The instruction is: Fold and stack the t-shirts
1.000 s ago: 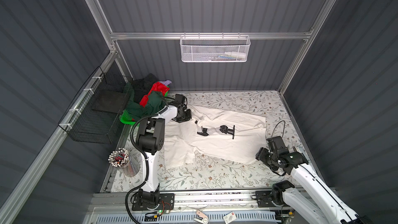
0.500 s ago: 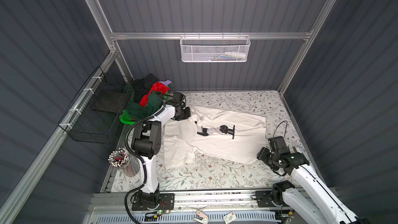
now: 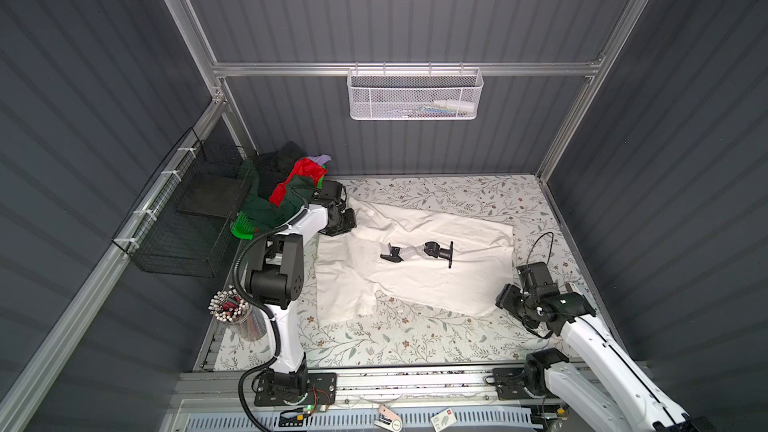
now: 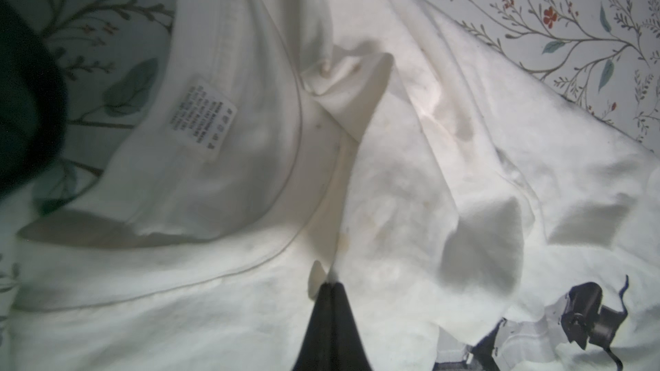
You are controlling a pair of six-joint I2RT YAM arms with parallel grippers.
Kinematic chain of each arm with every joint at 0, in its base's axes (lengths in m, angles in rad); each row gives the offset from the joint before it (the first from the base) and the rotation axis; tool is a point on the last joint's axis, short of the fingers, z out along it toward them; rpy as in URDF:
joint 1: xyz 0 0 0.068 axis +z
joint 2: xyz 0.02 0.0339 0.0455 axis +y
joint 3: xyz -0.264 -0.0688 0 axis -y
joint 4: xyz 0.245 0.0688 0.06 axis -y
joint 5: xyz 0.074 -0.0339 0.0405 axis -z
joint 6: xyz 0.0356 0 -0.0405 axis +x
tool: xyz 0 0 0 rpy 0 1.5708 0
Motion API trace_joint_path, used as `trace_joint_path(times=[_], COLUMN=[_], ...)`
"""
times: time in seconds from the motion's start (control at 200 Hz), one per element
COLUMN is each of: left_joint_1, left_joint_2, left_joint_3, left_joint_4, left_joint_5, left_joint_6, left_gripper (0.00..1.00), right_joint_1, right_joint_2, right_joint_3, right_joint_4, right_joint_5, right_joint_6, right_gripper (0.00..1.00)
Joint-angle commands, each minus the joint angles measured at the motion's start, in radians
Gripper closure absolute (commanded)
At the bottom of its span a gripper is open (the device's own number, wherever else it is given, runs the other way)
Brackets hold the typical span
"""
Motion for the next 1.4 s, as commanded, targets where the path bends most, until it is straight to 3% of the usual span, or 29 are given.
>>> trace_joint_path(times=[0.0,0.345,0.64,0.695,0.76,0.78,0.81,0.886,0.961,1.106,1.396], left_joint_1=[0.000,0.000,-0.001,0.000,0.000,-0.002,-0.007,-0.024,-0.051,-0.083,-0.083], left_joint_2=[-0.017,-0.048,-0.102,-0.101,-0.112,-0.122,-0.148,-0.237,-0.315,-0.448,-0.644], left_joint_3=[0.019,-0.036,-0.123,-0.110,-0.088,-0.089,-0.101,-0.152,-0.193,-0.303,-0.532], left_joint_4=[-0.030,-0.027,0.004,-0.011,-0.039,-0.038,-0.031,-0.005,-0.006,-0.008,-0.059], left_joint_5=[-0.025,-0.115,-0.087,-0.091,-0.089,-0.083,-0.082,-0.114,-0.148,-0.169,-0.221], left_joint_6=[0.001,-0.022,-0.049,-0.048,-0.050,-0.050,-0.054,-0.061,-0.056,-0.060,-0.103], left_gripper=[1.00,1.00,1.00,1.00,1.00,0.89,0.64,0.24,0.01,0.00,0.00], right_joint_1=[-0.004,-0.019,-0.052,-0.057,-0.065,-0.068,-0.073,-0.083,-0.093,-0.101,-0.095], right_joint_2=[0.002,0.017,0.035,0.041,0.045,0.046,0.045,0.043,0.047,0.068,0.176], right_joint_3=[0.000,0.036,0.045,0.048,0.053,0.053,0.055,0.060,0.067,0.060,0.028], right_joint_4=[-0.007,-0.067,-0.080,-0.084,-0.091,-0.092,-0.093,-0.099,-0.111,-0.097,0.038], right_joint_5=[0.005,0.066,0.069,0.069,0.067,0.065,0.064,0.062,0.071,0.078,-0.049], right_joint_6=[-0.011,0.025,0.032,0.034,0.038,0.039,0.040,0.042,0.049,0.061,0.071], right_gripper=[0.33,0.32,0.31,0.25,0.03,0.01,0.01,0.01,0.01,0.04,0.30])
